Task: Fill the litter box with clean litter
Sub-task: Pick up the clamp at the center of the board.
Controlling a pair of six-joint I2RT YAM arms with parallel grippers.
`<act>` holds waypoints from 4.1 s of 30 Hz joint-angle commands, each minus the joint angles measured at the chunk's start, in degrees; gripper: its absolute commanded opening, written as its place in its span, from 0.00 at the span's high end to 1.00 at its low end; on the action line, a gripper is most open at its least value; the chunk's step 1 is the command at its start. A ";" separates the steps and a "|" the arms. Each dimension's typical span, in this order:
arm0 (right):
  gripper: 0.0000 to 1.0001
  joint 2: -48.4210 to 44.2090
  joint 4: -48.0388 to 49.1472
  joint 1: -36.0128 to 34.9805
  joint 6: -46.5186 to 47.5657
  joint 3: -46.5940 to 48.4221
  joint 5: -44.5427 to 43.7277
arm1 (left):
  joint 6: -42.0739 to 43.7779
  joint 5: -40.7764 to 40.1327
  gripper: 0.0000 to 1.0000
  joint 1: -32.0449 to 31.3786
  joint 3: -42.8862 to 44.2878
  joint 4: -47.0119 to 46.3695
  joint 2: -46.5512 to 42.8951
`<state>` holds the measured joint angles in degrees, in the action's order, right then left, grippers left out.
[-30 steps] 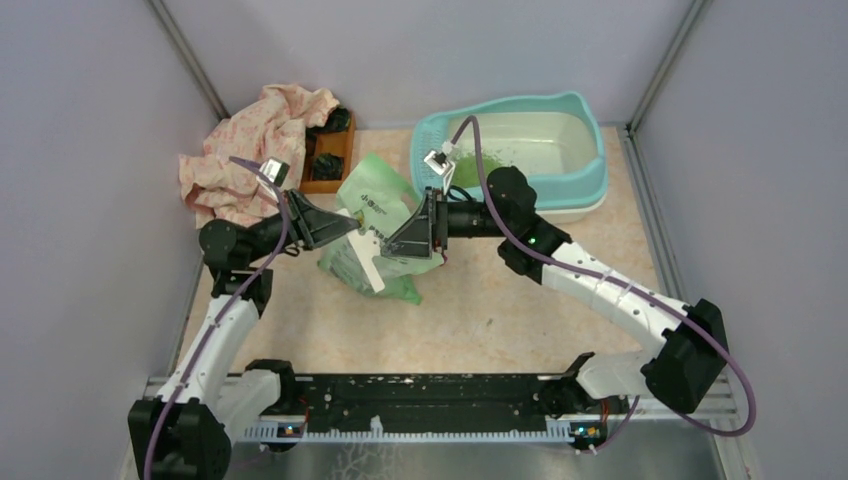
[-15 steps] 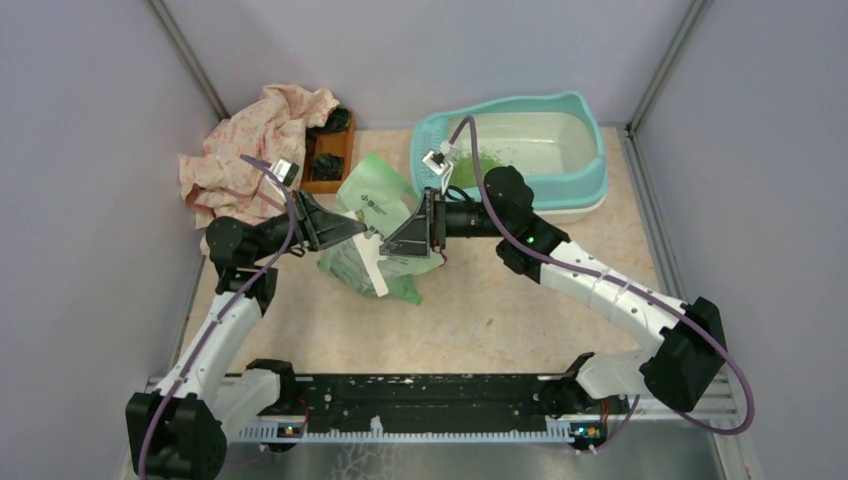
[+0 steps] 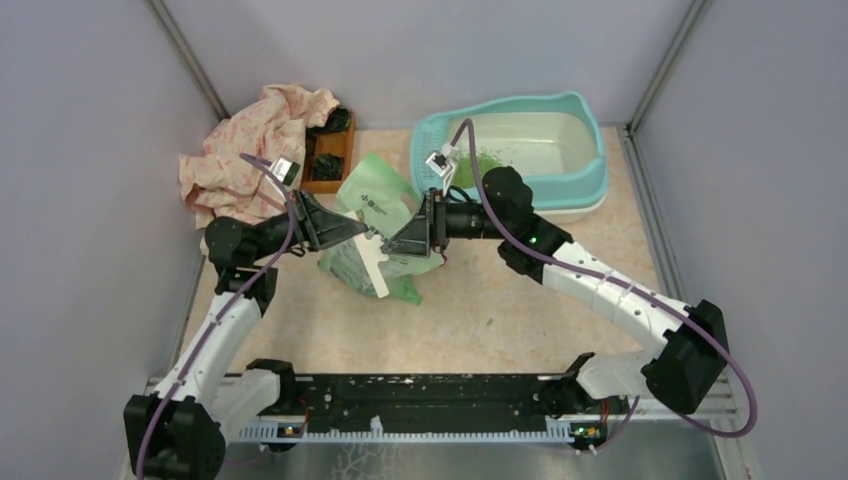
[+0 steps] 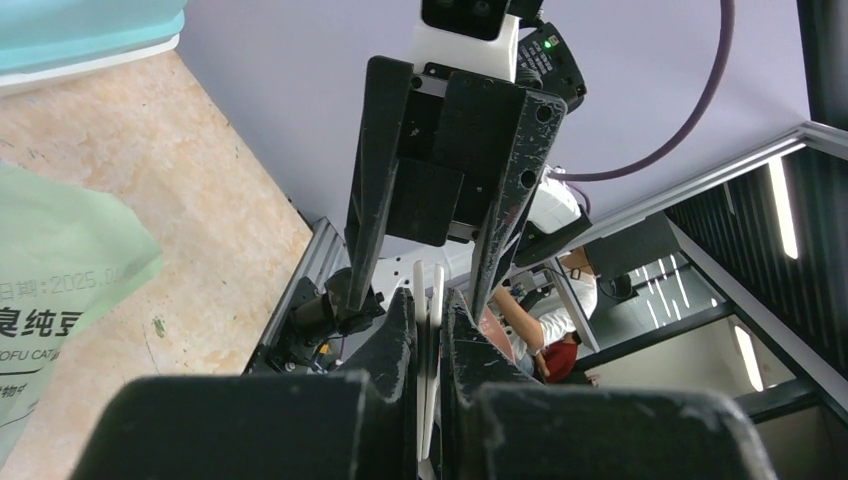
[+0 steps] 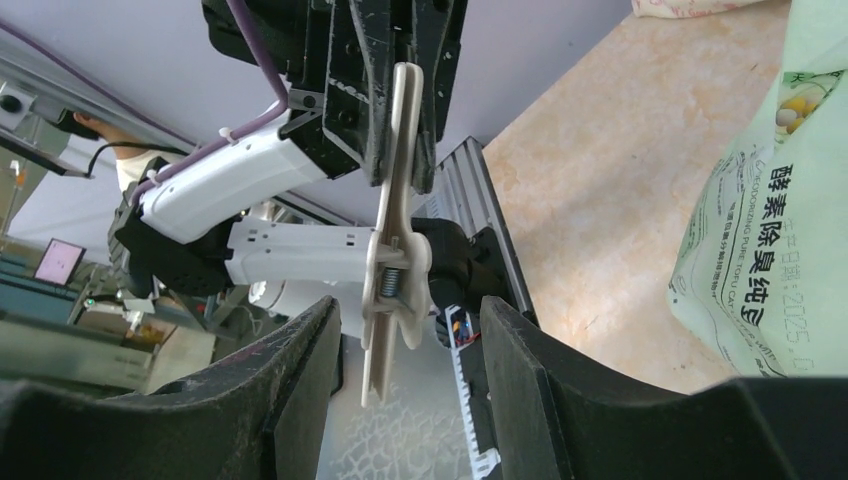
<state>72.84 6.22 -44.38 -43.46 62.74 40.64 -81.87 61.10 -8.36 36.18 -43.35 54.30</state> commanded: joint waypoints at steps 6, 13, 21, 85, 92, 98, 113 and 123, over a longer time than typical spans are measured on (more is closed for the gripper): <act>0.47 1.02 5.60 0.39 -0.88 1.34 1.03 | -0.72 -0.13 1.00 -1.21 2.52 -3.07 -0.30; 0.60 2.33 7.57 0.36 -2.37 1.79 3.22 | 0.09 -1.02 1.00 -1.88 1.70 -3.05 0.24; 0.69 2.28 7.53 0.22 -2.26 1.30 4.58 | 0.56 -1.60 1.00 -2.35 1.72 -2.97 0.74; 0.60 3.60 13.53 -1.57 -9.32 1.47 8.09 | 5.80 -3.35 1.00 -3.68 3.43 2.98 1.35; 0.72 2.30 10.20 -1.58 -6.89 1.22 7.73 | 5.95 -2.80 1.00 -3.68 4.01 3.05 1.34; 0.66 1.44 8.79 -1.08 -6.03 1.05 7.53 | 5.94 -2.50 1.00 -3.68 4.05 3.02 1.44; 0.63 0.70 8.10 0.36 -5.49 0.85 7.21 | 5.40 -1.86 1.00 -3.68 4.14 2.49 1.24; 0.91 1.94 9.84 0.44 -6.28 1.13 7.21 | 5.23 -0.86 0.92 -3.75 3.56 1.80 1.41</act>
<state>76.12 11.79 -44.25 -49.52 62.28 47.31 -77.41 59.24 -11.88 38.70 -40.10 55.81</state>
